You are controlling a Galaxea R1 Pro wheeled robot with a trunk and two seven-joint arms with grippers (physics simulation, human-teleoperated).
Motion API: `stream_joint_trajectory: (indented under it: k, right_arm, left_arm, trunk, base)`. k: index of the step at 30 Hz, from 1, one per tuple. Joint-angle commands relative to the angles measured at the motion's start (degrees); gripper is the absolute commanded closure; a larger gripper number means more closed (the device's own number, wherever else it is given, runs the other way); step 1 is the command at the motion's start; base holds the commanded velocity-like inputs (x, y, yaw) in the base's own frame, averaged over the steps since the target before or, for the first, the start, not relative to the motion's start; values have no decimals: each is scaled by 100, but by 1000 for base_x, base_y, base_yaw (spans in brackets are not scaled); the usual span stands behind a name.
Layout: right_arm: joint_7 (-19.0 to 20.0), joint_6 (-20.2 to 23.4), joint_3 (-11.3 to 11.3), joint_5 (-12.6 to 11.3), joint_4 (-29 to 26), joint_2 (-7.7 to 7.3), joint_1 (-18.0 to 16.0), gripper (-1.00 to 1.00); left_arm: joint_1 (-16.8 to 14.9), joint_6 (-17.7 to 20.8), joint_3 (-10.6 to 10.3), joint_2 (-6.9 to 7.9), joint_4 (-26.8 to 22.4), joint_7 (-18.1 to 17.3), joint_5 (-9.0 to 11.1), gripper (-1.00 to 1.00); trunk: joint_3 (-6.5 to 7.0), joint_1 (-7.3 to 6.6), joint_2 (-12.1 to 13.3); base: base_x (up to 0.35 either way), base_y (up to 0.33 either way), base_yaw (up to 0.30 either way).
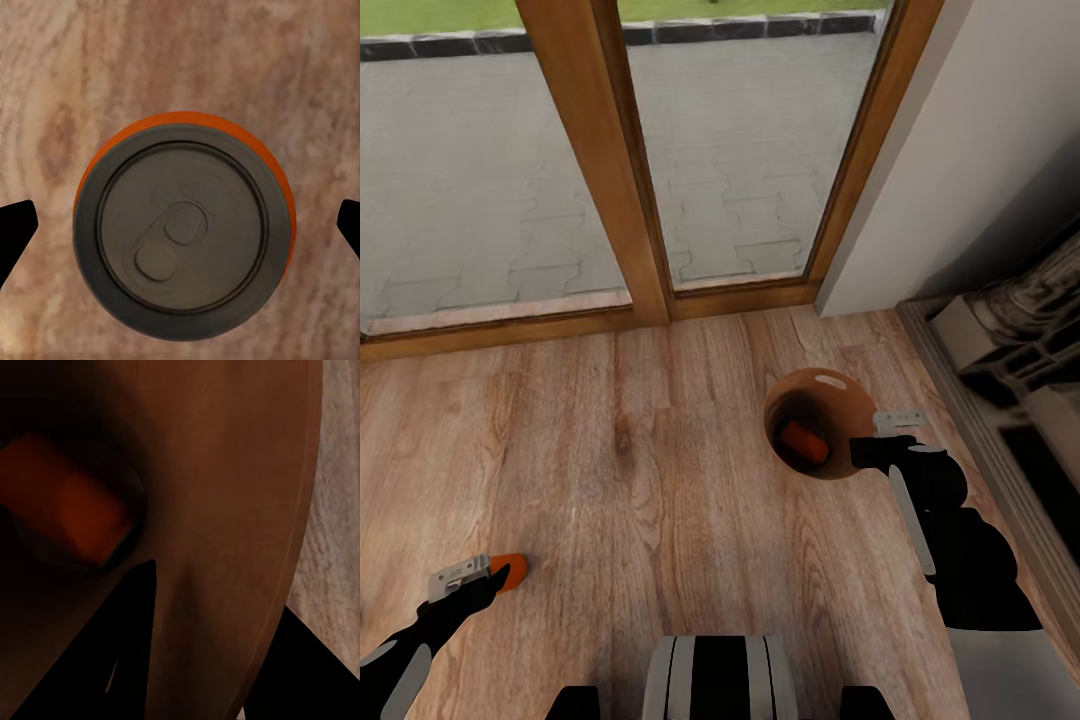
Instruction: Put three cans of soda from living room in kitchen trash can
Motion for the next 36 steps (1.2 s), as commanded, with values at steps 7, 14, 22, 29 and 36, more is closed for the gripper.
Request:
stream_joint_trajectory:
  k: [7, 14, 22, 29, 36]
  right_arm:
    - [-1, -2, 2, -29, -2, 0, -2, 100]
    - [-1, -2, 2, -29, -2, 0, -2, 100]
    - [-1, -2, 2, -29, -2, 0, -2, 100]
    - [-1, -2, 2, -29, -2, 2, -2, 100]
    - [-1, -2, 2, -29, -2, 8, -2, 100]
  left_arm:
    - [1, 0, -3, 0, 0, 1, 0, -100]
    - [1, 0, -3, 0, 0, 0, 0, -100]
    - [0, 0, -18, 0, -5, 0, 0, 100]
    - [0, 0, -21, 0, -17, -1, 0, 100]
    - [1, 0, -22, 0, -17, -1, 0, 100]
  trunk:
    - [-53, 65, -121]
    - [-53, 65, -121]
    - [-53, 65, -121]
    - [-53, 65, -121]
    - [54, -66, 120]
  base:
    - [0, 0, 0]
    - [0, 0, 0]
    - [0, 0, 0]
    - [0, 0, 0]
    - [0, 0, 0]
